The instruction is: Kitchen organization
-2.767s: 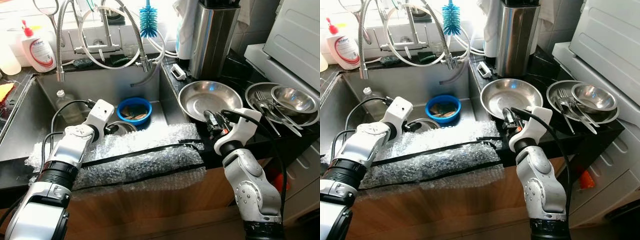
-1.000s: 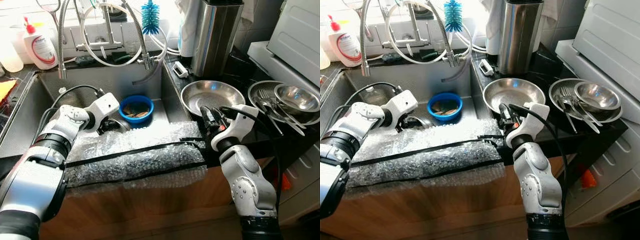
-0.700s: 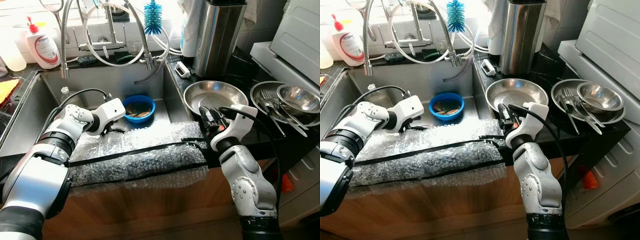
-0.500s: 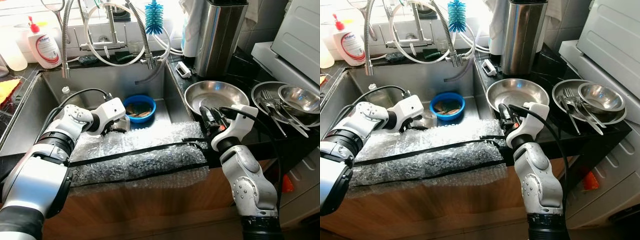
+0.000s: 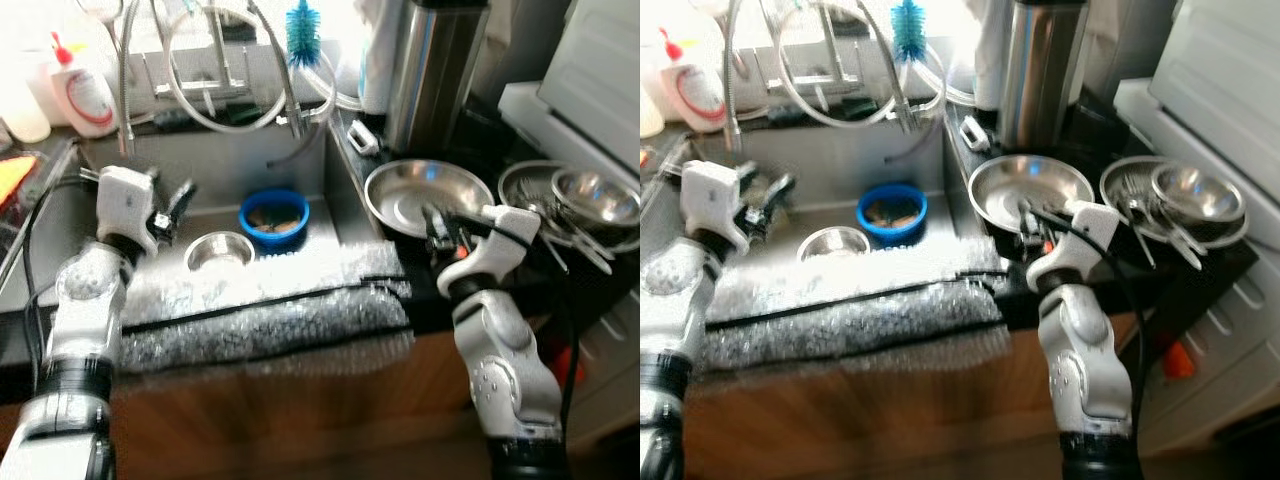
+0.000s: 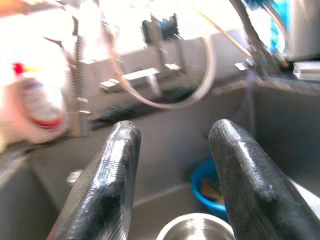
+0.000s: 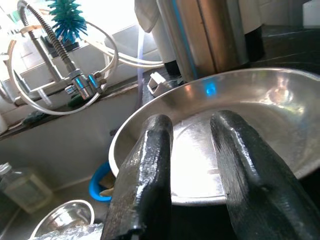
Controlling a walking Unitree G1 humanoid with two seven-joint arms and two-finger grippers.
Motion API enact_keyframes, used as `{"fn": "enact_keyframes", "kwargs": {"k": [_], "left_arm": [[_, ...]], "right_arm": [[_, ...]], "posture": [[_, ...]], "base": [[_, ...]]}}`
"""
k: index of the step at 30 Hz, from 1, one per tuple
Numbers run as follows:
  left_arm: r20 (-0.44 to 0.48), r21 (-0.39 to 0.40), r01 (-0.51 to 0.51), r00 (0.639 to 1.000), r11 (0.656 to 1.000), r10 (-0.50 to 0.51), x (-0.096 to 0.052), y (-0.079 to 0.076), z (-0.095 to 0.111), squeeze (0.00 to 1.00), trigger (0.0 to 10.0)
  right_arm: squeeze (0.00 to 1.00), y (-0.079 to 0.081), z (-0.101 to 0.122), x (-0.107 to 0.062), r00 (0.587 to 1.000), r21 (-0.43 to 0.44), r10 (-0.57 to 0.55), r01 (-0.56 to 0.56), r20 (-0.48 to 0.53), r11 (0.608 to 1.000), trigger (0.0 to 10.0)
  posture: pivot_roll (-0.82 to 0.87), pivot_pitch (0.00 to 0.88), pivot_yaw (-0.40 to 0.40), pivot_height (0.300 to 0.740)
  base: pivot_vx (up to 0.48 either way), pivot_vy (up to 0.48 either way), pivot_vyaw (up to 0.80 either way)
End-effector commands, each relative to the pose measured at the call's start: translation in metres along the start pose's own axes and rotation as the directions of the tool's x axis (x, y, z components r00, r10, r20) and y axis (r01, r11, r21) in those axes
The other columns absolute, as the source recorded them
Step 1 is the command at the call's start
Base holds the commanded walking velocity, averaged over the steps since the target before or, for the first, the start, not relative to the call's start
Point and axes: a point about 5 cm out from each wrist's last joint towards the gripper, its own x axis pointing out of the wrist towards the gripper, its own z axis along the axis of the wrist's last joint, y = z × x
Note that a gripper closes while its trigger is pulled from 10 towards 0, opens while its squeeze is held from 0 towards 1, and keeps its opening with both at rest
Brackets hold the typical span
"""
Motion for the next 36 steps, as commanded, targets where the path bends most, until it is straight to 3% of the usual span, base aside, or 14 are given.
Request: {"fn": "enact_keyframes", "kwargs": {"k": [1,5,7,10,11,12,21,22,23,36], "left_arm": [[0.06,-0.005,-0.053,0.997,0.999,0.053,0.001,0.008,0.015,0.0,10.0],[0.053,-0.012,-0.071,0.996,0.997,0.071,-0.005,0.005,0.02,0.0,10.0],[0.047,-0.047,-0.164,0.985,0.985,0.166,-0.015,0.001,0.016,0.0,10.0],[0.029,-0.063,-0.176,0.984,0.982,0.178,-0.017,-0.005,0.016,0.0,10.0],[0.026,-0.066,-0.171,0.985,0.983,0.173,-0.016,-0.007,0.016,0.0,10.0],[0.023,-0.063,-0.167,0.985,0.984,0.168,-0.016,-0.008,0.016,0.0,10.0],[0.019,-0.061,-0.167,0.986,0.984,0.168,-0.015,-0.011,0.021,0.0,10.0],[0.021,-0.059,-0.168,0.985,0.984,0.17,-0.014,-0.01,0.023,0.0,10.0],[0.022,-0.059,-0.169,0.985,0.984,0.17,-0.014,-0.01,0.023,0.0,10.0],[0.025,-0.047,-0.174,0.984,0.984,0.175,-0.013,-0.007,0.03,0.0,10.0]], "right_arm": [[0.0,-0.001,0.008,-0.002,0.999,-0.011,-0.014,0.014,0.044,1.0,10.0],[0.0,-0.002,0.008,-0.002,0.999,-0.01,-0.019,0.019,0.05,1.0,10.0],[0.0,-0.01,0.009,-0.006,0.995,0.021,-0.083,0.082,0.057,0.996,10.0],[0.0,-0.013,0.006,-0.007,0.993,0.036,-0.11,0.109,0.044,0.993,10.0],[0.62,-0.015,0.004,-0.007,0.991,0.076,-0.128,0.125,0.036,0.989,10.0],[1.0,-0.016,0.004,-0.007,0.99,0.097,-0.134,0.131,0.031,0.987,10.0],[1.0,-0.021,0.0,0.001,0.987,0.138,-0.16,0.162,-0.023,0.977,10.0],[0.81,-0.02,0.0,0.003,0.988,0.146,-0.155,0.157,-0.026,0.977,10.0],[0.0,-0.019,0.0,0.004,0.988,0.147,-0.153,0.155,-0.027,0.977,10.0],[0.0,-0.017,0.0,0.006,0.978,0.268,-0.203,0.207,-0.044,0.941,10.0]], "posture": [[-0.05,0.0,0.011,0.74],[-0.05,0.0,0.009,0.74],[-0.06,0.0,0.002,0.74],[-0.06,0.0,0.001,0.74],[-0.06,0.0,0.001,0.74],[-0.06,0.0,0.001,0.74],[-0.06,0.0,-0.004,0.74],[-0.06,0.0,-0.005,0.74],[-0.06,0.0,-0.006,0.74],[-0.05,0.0,-0.011,0.74]], "base": [[0.0,0.0,0.0],[0.0,0.0,0.0],[0.0,0.0,0.0],[0.0,0.0,0.0],[0.0,0.0,0.0],[0.0,0.0,0.0],[0.0,0.0,0.0],[0.0,0.0,0.0],[0.0,0.0,0.0],[0.0,0.0,0.0]]}}
